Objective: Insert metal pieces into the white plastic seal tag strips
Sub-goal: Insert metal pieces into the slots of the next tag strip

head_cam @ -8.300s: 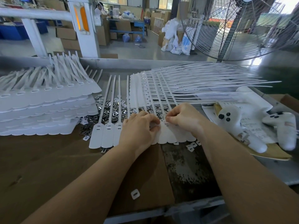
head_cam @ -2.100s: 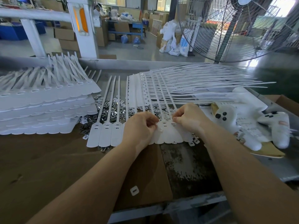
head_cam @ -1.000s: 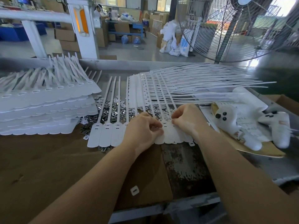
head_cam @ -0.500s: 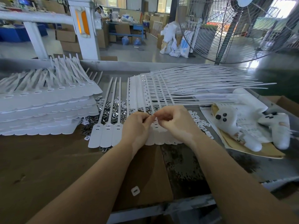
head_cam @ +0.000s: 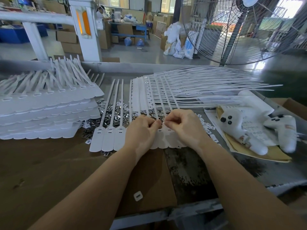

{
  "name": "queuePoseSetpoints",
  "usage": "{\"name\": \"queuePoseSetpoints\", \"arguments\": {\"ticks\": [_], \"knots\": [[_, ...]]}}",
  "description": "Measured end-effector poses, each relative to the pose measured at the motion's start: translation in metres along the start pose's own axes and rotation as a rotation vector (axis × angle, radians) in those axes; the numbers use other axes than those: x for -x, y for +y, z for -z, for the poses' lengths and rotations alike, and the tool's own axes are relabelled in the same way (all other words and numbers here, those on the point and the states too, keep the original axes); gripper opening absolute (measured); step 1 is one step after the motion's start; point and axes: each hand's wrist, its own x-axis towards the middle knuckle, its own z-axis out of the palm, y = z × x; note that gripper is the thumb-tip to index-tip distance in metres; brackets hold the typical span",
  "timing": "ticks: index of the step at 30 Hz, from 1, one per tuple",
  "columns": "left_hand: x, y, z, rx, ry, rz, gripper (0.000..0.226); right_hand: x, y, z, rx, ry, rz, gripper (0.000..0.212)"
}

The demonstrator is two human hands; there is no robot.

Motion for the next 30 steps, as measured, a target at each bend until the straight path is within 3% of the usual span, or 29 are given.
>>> {"name": "queuePoseSetpoints", "arguments": {"ticks": [5, 11, 30], "knots": [[0.004, -0.001, -0.002, -0.046, -0.014, -0.05, 0.01, -0.004, 0.01, 0.014, 0.007, 0.082, -0.114, 0.006], [0.004, -0.001, -0.005, -0.149, -0.093, -0.128, 0.033, -0.005, 0.017, 0.026, 0.06, 0.099, -0.219, 0.004], [0.003, -0.001, -0.01, -0.179, -0.082, -0.137, 0.038, -0.016, 0.015, 0.044, 0.383, -0.17, -0.22, 0.012]]}}
